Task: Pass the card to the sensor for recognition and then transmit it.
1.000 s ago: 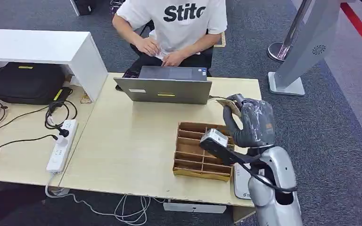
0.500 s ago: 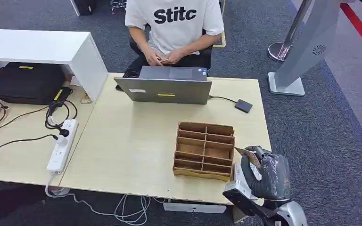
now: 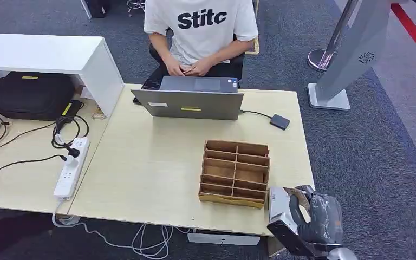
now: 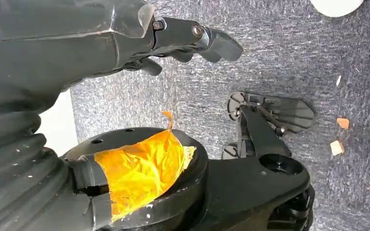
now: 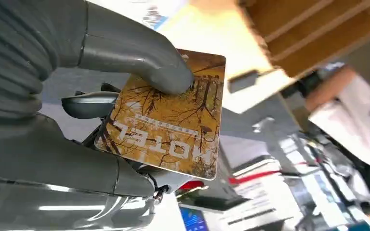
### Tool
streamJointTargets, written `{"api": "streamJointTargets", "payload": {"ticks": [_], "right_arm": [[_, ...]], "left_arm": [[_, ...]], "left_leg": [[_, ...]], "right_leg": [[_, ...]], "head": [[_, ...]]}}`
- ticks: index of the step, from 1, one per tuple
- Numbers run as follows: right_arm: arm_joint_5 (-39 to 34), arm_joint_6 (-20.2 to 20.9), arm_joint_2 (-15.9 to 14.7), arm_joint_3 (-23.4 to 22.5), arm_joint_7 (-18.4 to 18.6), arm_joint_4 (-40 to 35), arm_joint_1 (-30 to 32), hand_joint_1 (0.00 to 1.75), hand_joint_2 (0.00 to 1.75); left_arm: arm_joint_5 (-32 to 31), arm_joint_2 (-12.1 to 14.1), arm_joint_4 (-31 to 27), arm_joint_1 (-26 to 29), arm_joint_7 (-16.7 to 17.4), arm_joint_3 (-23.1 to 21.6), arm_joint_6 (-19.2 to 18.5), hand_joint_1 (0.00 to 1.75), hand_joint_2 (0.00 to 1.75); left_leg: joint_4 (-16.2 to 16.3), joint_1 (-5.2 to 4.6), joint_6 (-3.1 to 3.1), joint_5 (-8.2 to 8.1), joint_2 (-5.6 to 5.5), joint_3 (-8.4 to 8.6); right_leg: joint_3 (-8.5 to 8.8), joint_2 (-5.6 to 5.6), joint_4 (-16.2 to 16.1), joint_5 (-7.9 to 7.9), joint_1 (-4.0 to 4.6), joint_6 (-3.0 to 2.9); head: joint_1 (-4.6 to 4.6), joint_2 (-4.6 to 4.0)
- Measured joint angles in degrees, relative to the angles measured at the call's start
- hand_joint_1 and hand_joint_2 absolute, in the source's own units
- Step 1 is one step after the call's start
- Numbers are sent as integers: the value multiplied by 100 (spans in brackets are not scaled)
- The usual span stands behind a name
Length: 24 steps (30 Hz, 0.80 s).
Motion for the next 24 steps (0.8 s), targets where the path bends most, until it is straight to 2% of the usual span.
{"api": "streamJointTargets", "payload": {"ticks": [4,8,24], "right_arm": [[633,-219,22,-121,291,217,-9,175,175],[879,-289,26,-166,403,339,-29,175,175],[1065,-267,70,-182,352,562,-52,175,175]], "left_arm": [[-35,0,0,0,0,0,20,0,175],[-42,0,0,0,0,0,22,0,175],[-92,0,0,0,0,0,17,0,175]], "left_leg": [[0,0,0,0,0,0],[0,0,0,0,0,0],[0,0,0,0,0,0]], "right_leg": [[0,0,0,0,0,0],[0,0,0,0,0,0],[0,0,0,0,0,0]], "head": [[0,0],[-2,0],[-2,0]]}}
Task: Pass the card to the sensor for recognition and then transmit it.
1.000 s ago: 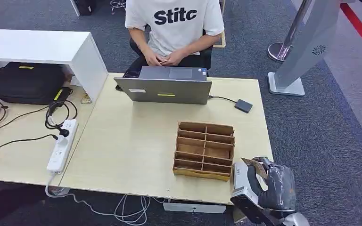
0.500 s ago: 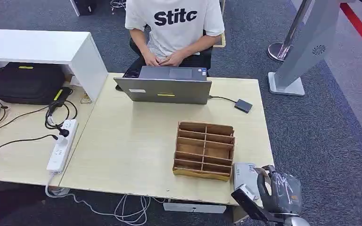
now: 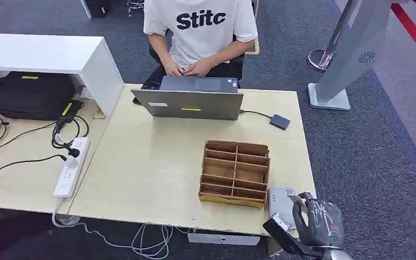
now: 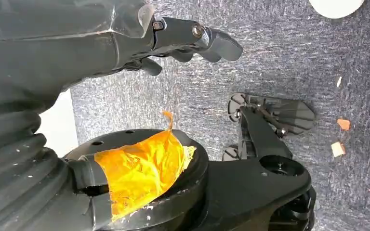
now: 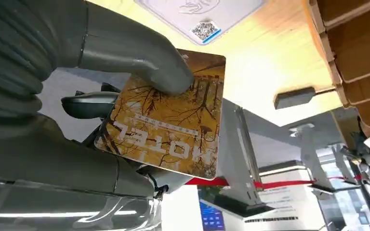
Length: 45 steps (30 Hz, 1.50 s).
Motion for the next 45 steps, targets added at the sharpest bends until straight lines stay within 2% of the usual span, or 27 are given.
{"api": "streamJointTargets", "payload": {"ticks": [7,17,22,40,45], "right_arm": [[536,74,0,144,201,324,-100,175,175],[675,118,0,232,326,695,-227,175,175],[955,-26,0,254,525,697,-233,175,175],[1300,-263,-2,359,750,229,-193,175,175],[1300,-460,-2,561,619,-506,-149,175,175]], "left_arm": [[-35,0,0,0,0,-2,-31,0,175],[-37,2,0,-2,0,-2,-37,0,175],[-37,2,0,-1,0,-2,-31,0,175],[-37,2,0,-1,2,-2,-15,0,175],[-61,2,0,-1,9,-4,-11,0,175]], "left_leg": [[0,1,0,0,0,0],[0,0,0,0,1,0],[0,0,0,0,1,1],[0,0,0,0,2,1],[0,0,0,0,4,1]], "right_leg": [[0,-1,0,0,1,0],[0,0,0,0,0,0],[0,0,0,0,0,0],[0,0,0,0,0,0],[0,2,1,1,0,0]], "head": [[2,0],[2,0],[0,0],[2,0],[2,0]]}}
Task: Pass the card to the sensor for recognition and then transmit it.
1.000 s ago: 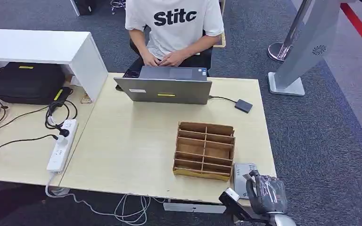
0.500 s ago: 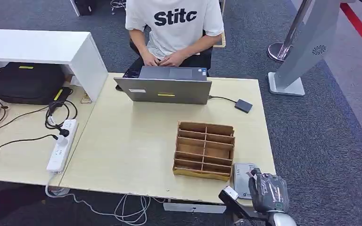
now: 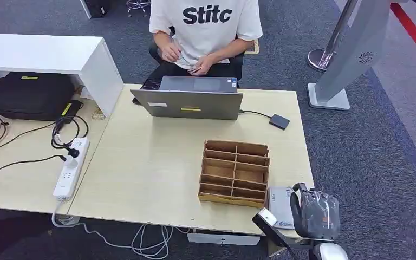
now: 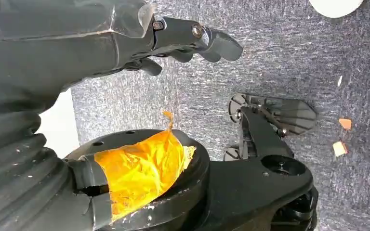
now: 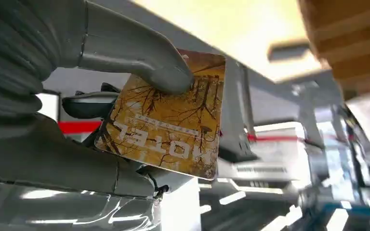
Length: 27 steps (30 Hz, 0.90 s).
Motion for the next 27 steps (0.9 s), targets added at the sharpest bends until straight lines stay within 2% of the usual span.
{"api": "streamJointTargets", "payload": {"ticks": [4,9,12,16,21,27], "right_arm": [[-252,561,-39,351,-103,-563,-300,175,175],[-740,1138,-61,778,-109,-558,-1253,175,175],[-977,1546,-37,984,-81,-228,-2121,175,175],[-1130,2087,194,1263,194,452,-3269,175,175],[-1303,2241,523,1386,396,1258,-4112,175,175],[-1399,2304,837,1382,542,2319,-4600,175,175]], "left_arm": [[-107,2,0,-1,9,-24,-22,0,175],[-316,2,0,-2,20,-129,-87,0,175],[-453,4,0,-6,52,-234,-138,0,175],[-608,7,0,-10,68,-363,-214,0,175],[-724,9,0,-8,57,-487,-230,0,175],[-826,2,0,-10,52,-595,-170,0,175]], "left_leg": [[-1,1,0,1,4,2],[0,1,5,15,5,-2],[0,1,-3,25,7,-4],[0,1,2,38,3,-4],[-1,5,-1,39,0,-8],[0,5,-1,39,-3,-11]], "right_leg": [[1,4,0,2,1,-2],[1,4,2,15,1,-6],[-2,9,4,24,1,-8],[-5,3,4,31,1,-7],[-7,2,8,32,5,-8],[-9,0,7,31,5,-8]], "head": [[-2,0],[0,0],[0,0],[0,0],[-2,0],[0,0]]}}
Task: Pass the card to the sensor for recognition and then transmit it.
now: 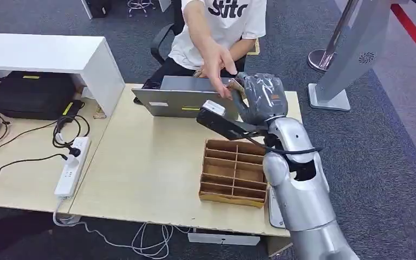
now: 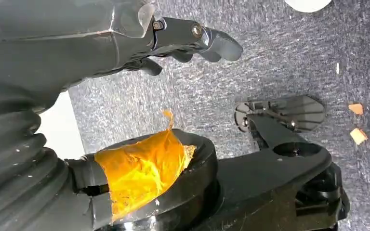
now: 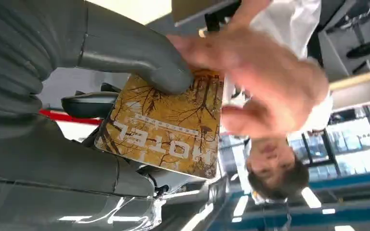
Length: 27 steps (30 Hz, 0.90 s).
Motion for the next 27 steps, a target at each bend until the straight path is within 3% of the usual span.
{"api": "streamJointTargets", "payload": {"ticks": [5,6,7,8,9,19,25,27], "right_arm": [[94,-22,120,-24,44,841,-227,175,175],[94,-28,133,-24,44,946,-257,162,175],[83,-28,151,-26,44,1030,-278,98,175],[55,-31,164,-37,44,1108,-292,9,175],[18,-35,175,-52,44,1194,-298,0,175],[258,-177,179,-203,79,1433,-255,0,175],[-111,-182,179,-356,-221,793,39,0,175],[-611,-42,186,-407,-419,392,239,0,175]], "left_arm": [[-66,-2,0,2,17,-33,13,0,175],[-70,-2,0,2,17,-37,13,0,175],[-72,-2,0,2,17,-37,13,0,175],[-74,-2,0,2,17,-37,13,0,175],[-81,-2,0,1,17,-37,20,0,175],[-120,-2,0,3,17,-42,48,0,175],[-28,0,0,11,17,-33,57,0,175],[48,2,0,10,11,-20,50,0,175]], "left_leg": [[0,0,0,0,-3,0],[0,0,0,0,-3,0],[1,0,0,0,-3,0],[1,0,0,0,-3,0],[1,0,0,0,-3,0],[1,0,0,-1,-1,-1],[1,0,0,-1,-2,-1],[1,0,0,-1,-3,-2]], "right_leg": [[0,-4,-1,0,0,0],[0,-4,-1,1,0,0],[0,-4,-1,1,0,0],[0,-4,-1,1,0,0],[0,-4,-1,0,0,0],[-5,-2,-1,0,0,0],[-5,-2,-1,0,0,0],[-5,-4,-1,0,0,0]], "head": [[0,0],[0,0],[2,0],[0,0],[0,0],[0,0],[0,0],[0,0]]}}
